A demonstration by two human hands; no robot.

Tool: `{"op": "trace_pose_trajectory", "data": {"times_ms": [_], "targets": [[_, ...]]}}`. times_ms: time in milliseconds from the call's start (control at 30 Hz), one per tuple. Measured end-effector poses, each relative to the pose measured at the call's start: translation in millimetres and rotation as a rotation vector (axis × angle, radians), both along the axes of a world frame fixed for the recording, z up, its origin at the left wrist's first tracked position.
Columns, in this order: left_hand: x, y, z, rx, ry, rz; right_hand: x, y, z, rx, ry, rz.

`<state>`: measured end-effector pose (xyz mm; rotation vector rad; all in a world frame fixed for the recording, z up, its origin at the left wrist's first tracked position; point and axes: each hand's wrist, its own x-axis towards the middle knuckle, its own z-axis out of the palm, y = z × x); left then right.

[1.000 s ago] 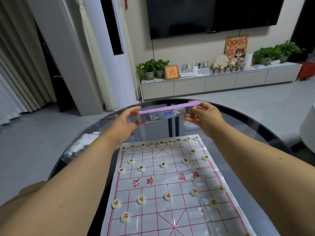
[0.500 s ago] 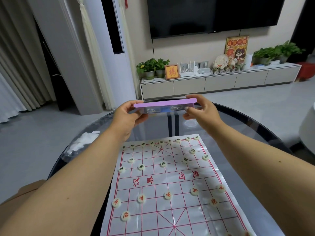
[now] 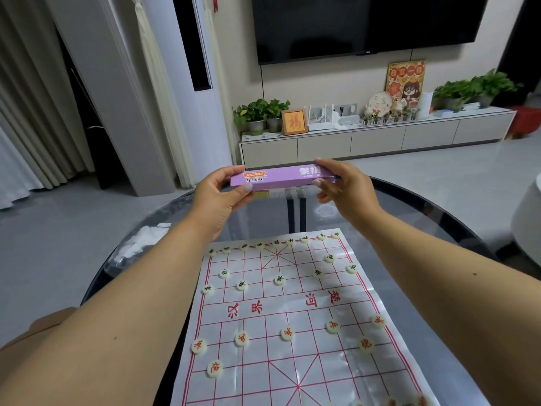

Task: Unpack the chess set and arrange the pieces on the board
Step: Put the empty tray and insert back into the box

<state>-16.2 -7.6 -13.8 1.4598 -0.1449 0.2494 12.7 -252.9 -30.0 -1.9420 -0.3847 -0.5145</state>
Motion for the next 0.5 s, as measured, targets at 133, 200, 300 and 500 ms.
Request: {"op": "trace_pose_trajectory", "data": {"times_ms": [133, 200, 300, 500], "targets": [[2.1, 0.4, 0.0, 0.063, -0.05, 0.035, 1.7, -1.2, 0.0, -0.045, -0.051, -0.015], [2.6, 0.5, 0.3, 0.075, -0.067, 0.043, 1.0, -2.0, 1.9, -0.088, -0.076, -0.034], [1.8, -0.1, 0.2, 0.082, -0.079, 0.047, 0.6, -3.0, 2.2, -0.101, -0.088, -0.029], [2.5, 0.9, -0.6, 0.119, -0.085, 0.035, 1.2, -3.6, -1.1, -0.038, -0.07, 0.004]]}}
